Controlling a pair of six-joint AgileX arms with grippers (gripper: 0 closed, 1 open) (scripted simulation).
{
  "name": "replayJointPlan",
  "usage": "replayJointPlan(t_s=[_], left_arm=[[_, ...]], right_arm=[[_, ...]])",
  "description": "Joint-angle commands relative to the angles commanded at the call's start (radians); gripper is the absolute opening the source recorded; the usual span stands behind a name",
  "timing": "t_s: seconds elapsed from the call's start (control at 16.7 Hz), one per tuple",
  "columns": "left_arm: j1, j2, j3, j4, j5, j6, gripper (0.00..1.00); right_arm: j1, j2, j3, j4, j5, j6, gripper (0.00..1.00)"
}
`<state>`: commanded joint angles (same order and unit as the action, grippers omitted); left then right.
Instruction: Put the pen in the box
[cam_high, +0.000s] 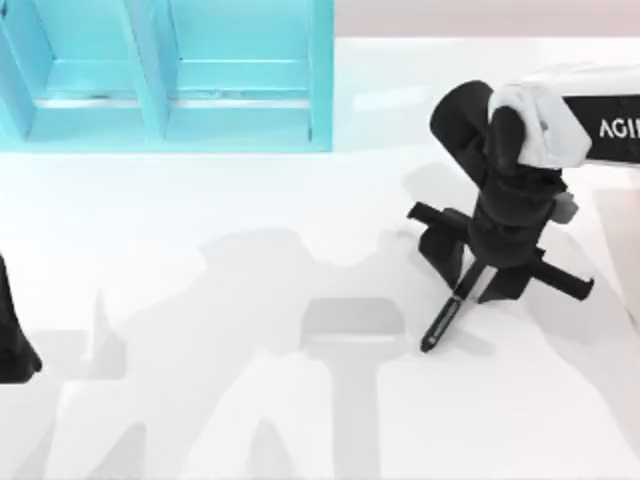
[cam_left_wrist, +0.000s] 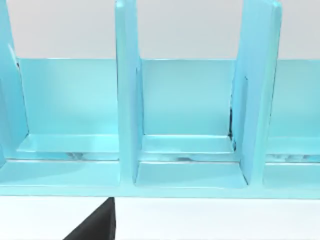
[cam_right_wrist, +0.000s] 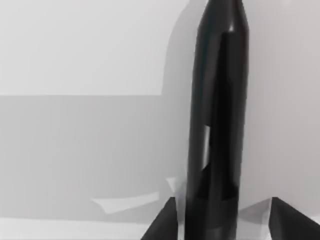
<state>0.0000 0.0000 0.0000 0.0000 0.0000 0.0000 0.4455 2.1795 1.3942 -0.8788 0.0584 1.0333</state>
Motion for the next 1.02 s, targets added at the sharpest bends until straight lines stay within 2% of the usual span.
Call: replayJointPlan(t_s=[0.24, 0.3, 0.42, 0.84, 1.02], left_arm=[[0.000, 0.000, 0.000, 0.000, 0.000, 0.000, 1.00], [0.000, 0.000, 0.000, 0.000, 0.000, 0.000, 1.00], [0.000, 0.000, 0.000, 0.000, 0.000, 0.000, 1.00], [0.000, 0.000, 0.000, 0.000, 0.000, 0.000, 1.00], [0.000, 0.000, 0.000, 0.000, 0.000, 0.000, 1.00]], right_arm=[[0.000, 0.000, 0.000, 0.000, 0.000, 0.000, 0.00], [0.012, -0.053, 0.039, 0.007, -0.044, 0.031, 0.00], [0.011, -0.058, 0.055, -0.008, -0.044, 0.033, 0.00], [0.011, -0.135, 0.250, -0.303, -0.044, 0.030, 0.00], [0.010, -0.159, 0.290, -0.350, -0.045, 0.027, 0.00]])
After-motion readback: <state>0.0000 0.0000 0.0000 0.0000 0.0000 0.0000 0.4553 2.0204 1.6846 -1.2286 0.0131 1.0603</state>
